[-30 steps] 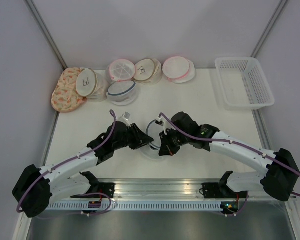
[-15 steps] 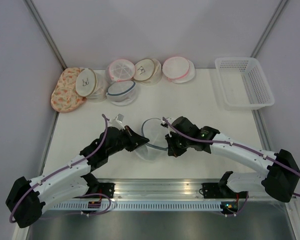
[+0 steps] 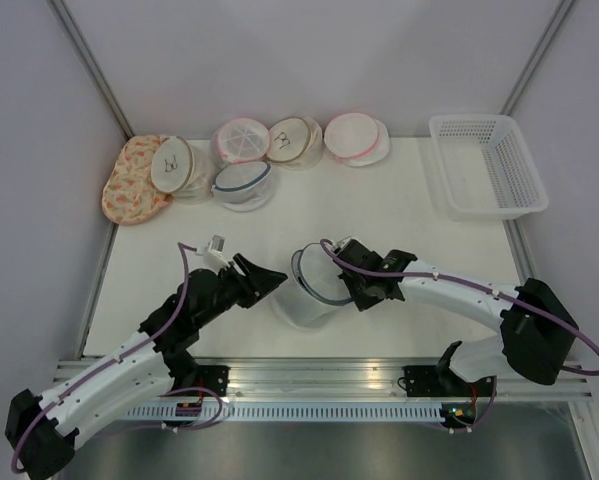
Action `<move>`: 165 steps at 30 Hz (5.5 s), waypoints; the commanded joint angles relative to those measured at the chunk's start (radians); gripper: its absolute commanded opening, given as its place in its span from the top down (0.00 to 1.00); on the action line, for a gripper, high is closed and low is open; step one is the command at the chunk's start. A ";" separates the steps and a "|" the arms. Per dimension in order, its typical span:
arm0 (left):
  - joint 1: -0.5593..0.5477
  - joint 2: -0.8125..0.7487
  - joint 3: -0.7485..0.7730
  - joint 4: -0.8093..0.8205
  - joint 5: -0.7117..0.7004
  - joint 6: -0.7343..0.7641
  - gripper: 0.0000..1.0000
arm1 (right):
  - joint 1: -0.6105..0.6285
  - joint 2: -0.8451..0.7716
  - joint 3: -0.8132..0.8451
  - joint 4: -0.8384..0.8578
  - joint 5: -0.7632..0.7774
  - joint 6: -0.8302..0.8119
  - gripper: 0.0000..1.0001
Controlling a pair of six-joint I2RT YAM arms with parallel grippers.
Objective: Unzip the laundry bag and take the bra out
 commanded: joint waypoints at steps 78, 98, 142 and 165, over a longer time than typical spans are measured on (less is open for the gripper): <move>-0.064 0.412 0.378 -0.208 -0.027 0.309 0.98 | 0.070 -0.016 0.346 0.037 -0.101 0.008 0.82; -0.067 0.343 0.341 -0.194 0.010 0.295 0.98 | 0.064 0.268 0.514 -0.013 0.287 0.170 1.00; -0.069 0.236 0.235 -0.217 0.000 0.252 0.98 | -0.037 0.054 0.055 0.318 -0.165 0.124 0.48; -0.069 0.210 0.204 -0.211 -0.010 0.238 0.98 | 0.055 -0.025 0.069 0.505 -0.521 0.132 1.00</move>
